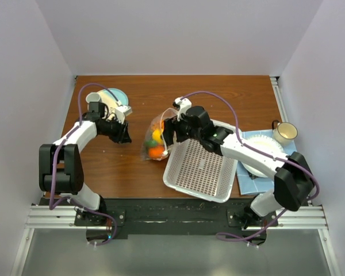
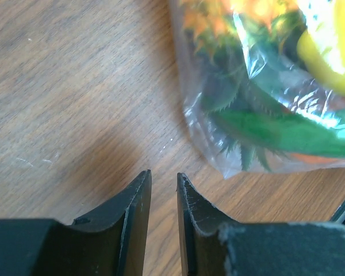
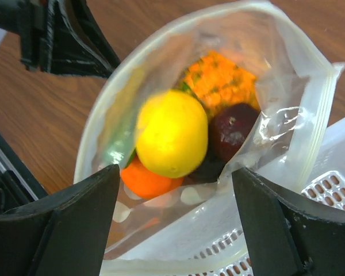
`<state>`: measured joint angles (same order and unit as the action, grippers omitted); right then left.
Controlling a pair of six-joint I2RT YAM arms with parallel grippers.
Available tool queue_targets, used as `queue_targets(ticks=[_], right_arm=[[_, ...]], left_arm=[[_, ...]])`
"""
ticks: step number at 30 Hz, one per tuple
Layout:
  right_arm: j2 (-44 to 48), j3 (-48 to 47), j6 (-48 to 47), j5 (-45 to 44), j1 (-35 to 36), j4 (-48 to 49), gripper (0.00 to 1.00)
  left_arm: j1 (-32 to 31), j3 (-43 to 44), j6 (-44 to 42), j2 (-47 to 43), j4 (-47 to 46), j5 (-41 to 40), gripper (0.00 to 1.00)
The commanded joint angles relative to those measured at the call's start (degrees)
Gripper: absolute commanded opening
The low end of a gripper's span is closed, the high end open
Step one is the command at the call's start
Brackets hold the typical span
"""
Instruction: Open the zip-top bag and remove the fake food
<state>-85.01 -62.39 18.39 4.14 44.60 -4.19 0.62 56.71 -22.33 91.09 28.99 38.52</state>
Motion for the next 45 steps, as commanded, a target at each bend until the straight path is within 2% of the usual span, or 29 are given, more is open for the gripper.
queue_targets(ticks=[1,5,8,12,18,23,25,27,31,34,45], right_arm=[[-1.73,-3.43,-0.81,2.54,-0.04,1.90,0.84],[-3.22,-6.33,-2.13,3.58,0.05,0.41,0.87],[-4.02,-7.04,-4.50,4.21,1.45,0.75,0.95],[-7.00,-9.15,-8.10,0.18,4.26,-0.46,0.96],[-8.42,-10.56,-7.50,-3.61,5.23,-2.67,0.89],[-6.92,-8.63,-7.49,-3.09,5.15,-0.65,0.76],[-7.88,-8.63,-7.32,-3.35,5.23,-0.65,0.75],[-8.68,-8.54,-8.02,-3.70,5.67,-0.04,0.77],[-11.40,-8.62,-9.69,-3.97,6.73,0.84,0.89],[-13.24,-8.62,-9.78,-2.39,7.61,1.90,0.93],[-23.35,-13.19,-7.23,0.95,8.05,1.82,0.96]], left_arm=[[-0.10,2.88,-1.93,-1.70,0.80,-0.03,0.29],[-0.10,3.93,-1.76,-1.27,0.98,0.41,0.29],[-0.18,5.51,-0.79,-0.48,0.80,1.29,0.29],[-1.49,9.63,1.06,1.45,0.80,2.43,0.29],[-3.17,15.00,2.99,3.47,-0.25,1.29,0.31],[-5.45,17.21,3.25,5.85,-0.17,0.50,0.31],[-6.85,17.21,3.26,6.73,-0.25,0.24,0.31],[-7.74,17.03,3.25,7.08,-0.17,-0.20,0.31],[-9.32,16.42,3.26,7.09,-0.34,-0.64,0.31],[-9.85,16.33,2.73,7.00,0.36,-1.08,0.31],[-10.12,13.61,0.27,6.12,2.91,-0.73,0.30]])
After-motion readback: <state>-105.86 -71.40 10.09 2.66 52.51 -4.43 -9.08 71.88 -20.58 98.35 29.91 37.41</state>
